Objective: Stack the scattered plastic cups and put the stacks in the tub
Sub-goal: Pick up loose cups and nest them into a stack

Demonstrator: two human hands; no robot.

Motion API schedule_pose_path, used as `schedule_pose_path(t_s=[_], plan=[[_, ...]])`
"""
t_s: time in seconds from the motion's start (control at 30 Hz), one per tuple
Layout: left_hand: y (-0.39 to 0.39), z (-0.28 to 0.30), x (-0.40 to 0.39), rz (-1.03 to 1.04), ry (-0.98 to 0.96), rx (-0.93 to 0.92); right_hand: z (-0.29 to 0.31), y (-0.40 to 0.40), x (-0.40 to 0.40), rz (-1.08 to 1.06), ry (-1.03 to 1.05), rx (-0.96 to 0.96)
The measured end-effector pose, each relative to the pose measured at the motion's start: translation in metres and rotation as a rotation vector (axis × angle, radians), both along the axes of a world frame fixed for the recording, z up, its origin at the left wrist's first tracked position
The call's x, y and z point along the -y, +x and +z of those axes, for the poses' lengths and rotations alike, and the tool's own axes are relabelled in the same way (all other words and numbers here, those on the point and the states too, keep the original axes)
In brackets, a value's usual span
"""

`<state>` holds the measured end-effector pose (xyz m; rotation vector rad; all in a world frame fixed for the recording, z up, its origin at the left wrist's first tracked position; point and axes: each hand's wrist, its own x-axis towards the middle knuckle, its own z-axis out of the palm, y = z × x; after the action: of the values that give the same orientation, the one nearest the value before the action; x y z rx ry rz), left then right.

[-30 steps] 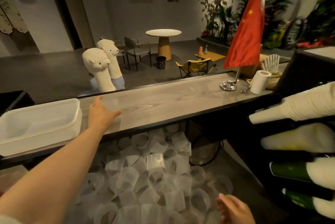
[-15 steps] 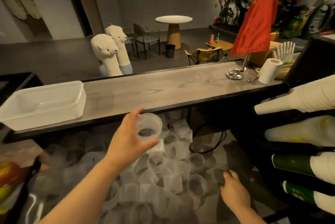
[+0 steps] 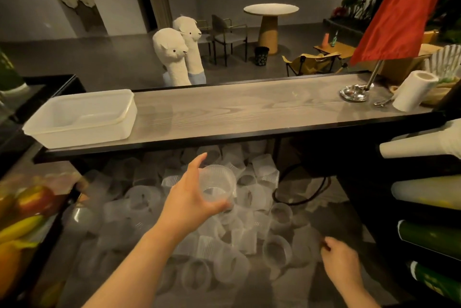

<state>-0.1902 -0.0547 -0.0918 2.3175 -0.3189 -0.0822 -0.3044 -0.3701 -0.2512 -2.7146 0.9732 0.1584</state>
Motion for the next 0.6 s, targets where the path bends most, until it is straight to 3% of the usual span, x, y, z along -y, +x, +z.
schedule_pose_path(t_s=[0.1,0.2,0.3,0.37,0.47,0.6], plan=[[-0.004,-0.004,0.008,-0.037,0.048,-0.014,0.014,0.002,0.0,-0.127,0.168,0.214],[-0.009,-0.005,0.019,-0.128,0.126,0.018,0.052,0.017,-0.009,-0.24,0.522,0.501],[-0.016,-0.002,0.035,-0.201,0.186,0.037,0.099,0.032,-0.026,-0.16,0.928,0.641],[-0.019,0.003,0.047,-0.262,0.223,0.065,0.128,0.039,-0.036,-0.043,1.071,0.667],[-0.022,0.013,0.059,-0.321,0.247,0.112,0.155,0.052,-0.045,0.13,1.085,0.634],[-0.025,0.02,0.062,-0.331,0.208,0.108,0.162,0.063,-0.043,0.313,0.834,0.494]])
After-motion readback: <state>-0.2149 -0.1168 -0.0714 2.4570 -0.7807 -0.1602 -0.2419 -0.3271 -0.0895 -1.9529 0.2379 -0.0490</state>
